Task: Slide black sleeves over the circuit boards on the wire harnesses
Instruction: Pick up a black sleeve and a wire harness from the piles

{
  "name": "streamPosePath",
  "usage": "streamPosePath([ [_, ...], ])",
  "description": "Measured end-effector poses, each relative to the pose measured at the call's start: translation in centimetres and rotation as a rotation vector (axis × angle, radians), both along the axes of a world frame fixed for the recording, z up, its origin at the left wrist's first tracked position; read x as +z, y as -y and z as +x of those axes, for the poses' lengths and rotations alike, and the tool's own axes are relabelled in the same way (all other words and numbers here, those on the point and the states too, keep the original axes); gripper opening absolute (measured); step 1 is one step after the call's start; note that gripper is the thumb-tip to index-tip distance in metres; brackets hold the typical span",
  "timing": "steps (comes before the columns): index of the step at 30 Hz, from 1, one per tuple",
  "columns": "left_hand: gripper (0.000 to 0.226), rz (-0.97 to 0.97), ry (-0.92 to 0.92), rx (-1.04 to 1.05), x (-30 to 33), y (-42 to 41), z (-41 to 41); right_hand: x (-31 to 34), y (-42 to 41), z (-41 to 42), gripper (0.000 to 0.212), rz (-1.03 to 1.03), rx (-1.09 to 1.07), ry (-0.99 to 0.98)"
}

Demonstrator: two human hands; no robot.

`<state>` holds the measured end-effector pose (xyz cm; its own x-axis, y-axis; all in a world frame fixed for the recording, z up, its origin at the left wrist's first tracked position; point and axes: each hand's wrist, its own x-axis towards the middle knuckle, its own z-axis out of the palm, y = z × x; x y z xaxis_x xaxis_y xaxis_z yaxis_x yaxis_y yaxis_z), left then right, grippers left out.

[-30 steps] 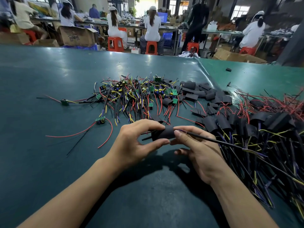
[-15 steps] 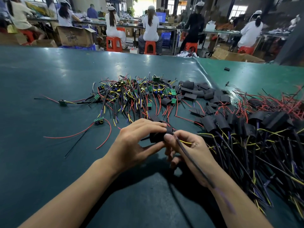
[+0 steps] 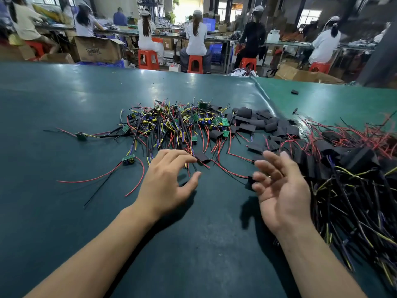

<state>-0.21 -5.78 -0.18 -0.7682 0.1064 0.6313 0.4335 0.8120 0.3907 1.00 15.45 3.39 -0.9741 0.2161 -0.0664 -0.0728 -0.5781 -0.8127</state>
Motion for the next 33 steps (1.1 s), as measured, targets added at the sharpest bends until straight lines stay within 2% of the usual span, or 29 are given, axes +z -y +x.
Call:
streamPosePath([
  [3, 0.034, -0.071, 0.212, 0.098, -0.6, 0.7, -0.2, -0.4, 0.8, 0.1, 0.023, 0.141, 0.018, -0.044],
  [5, 0.032, -0.075, 0.273, 0.113, -0.8, 1.1, -0.5, -0.7, 1.1, 0.2, 0.019, 0.179, 0.027, -0.058],
  [10, 0.034, -0.077, 0.266, 0.176, -0.9, 1.2, -0.8, -1.2, 1.2, -0.1, 0.017, 0.273, 0.033, -0.079],
  [13, 0.037, 0.014, 0.299, 0.232, -0.7, 1.0, -1.3, -1.5, 1.4, -0.1, 0.018, 0.318, 0.059, -0.092],
  [21, 0.012, 0.191, 0.363, 0.373, -0.6, 0.9, -2.4, -2.3, 2.3, 0.0, 0.024, 0.417, 0.163, -0.125],
  [25, 0.02, 0.32, 0.306, 0.396, -0.3, 1.1, -2.4, -2.5, 2.0, 0.0, 0.024, 0.429, 0.174, -0.136],
  [27, 0.019, 0.502, 0.136, 0.322, 0.2, 0.8, -2.1, -2.5, 1.8, -0.2, 0.022, 0.43, 0.153, -0.129],
  [30, 0.008, 0.713, -0.079, 0.05, 1.2, -0.5, -0.5, -2.9, 1.9, -0.6, 0.014, 0.493, 0.119, -0.109],
  [31, 0.004, 0.718, -0.115, -0.067, 1.3, -1.2, 0.1, -3.1, 2.0, -0.8, 0.017, 0.527, 0.117, -0.108],
  [33, 0.003, 0.682, -0.137, -0.32, 1.4, -2.4, 1.5, -3.4, 2.2, -0.9, 0.04, 0.609, 0.143, -0.115],
])
